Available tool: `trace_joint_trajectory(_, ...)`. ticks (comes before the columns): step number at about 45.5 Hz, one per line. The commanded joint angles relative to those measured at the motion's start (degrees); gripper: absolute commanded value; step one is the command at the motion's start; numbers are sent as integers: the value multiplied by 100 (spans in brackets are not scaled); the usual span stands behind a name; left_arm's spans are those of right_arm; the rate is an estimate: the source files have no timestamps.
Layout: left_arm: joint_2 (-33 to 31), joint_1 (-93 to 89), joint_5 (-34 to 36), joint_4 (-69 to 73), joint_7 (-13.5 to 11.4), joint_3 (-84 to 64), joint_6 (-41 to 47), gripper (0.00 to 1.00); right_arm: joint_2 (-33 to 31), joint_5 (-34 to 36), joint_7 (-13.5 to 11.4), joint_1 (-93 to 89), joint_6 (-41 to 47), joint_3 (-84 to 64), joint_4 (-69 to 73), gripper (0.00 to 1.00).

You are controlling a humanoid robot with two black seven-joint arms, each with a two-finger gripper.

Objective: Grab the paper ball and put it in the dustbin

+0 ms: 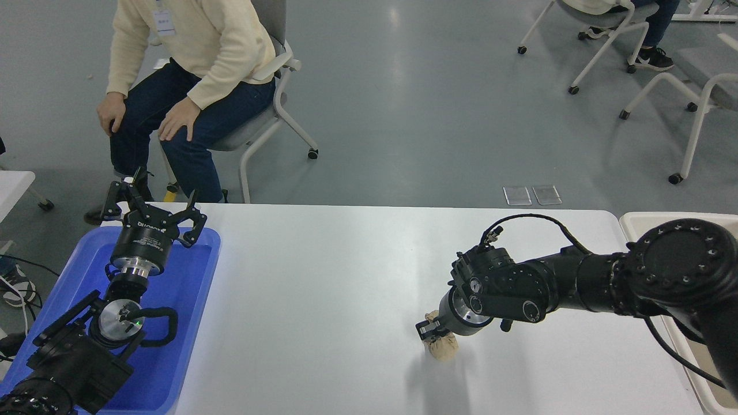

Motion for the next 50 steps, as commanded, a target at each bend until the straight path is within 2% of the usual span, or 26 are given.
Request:
trace_joint_trajectory(1, 0, 0, 1, 6, 0, 0, 1, 100, -18, 80, -124, 543, 1105, -34, 124, 0)
trace_joint_trajectory(4, 0, 0, 1, 6, 0, 0, 1, 100, -368, 352, -115, 754, 1729, -78, 63, 0)
trace_joint_trajectory(12, 0, 0, 1, 6, 0, 0, 1, 100, -931, 1582, -106, 1545, 1757, -1044, 115, 0)
trace_joint_trajectory(16, 0, 0, 1, 6, 9, 0, 1, 100, -1274, 1899, -106, 1888, 1757, -1370, 142, 0)
trace_joint_trajectory(28, 0, 0, 1, 6, 0, 0, 1, 100, -1766, 2110, -97, 3162, 1757, -2381, 475, 0)
trace_joint_trajectory(34, 0, 0, 1, 6, 9, 0, 1, 100, -2145, 2322, -97, 3882, 1757, -2434, 792, 0)
trace_joint_trajectory(50, 9, 0, 1, 6, 0, 0, 1, 100, -2479, 2744, -97, 5606, 1757, -2407, 1398, 0)
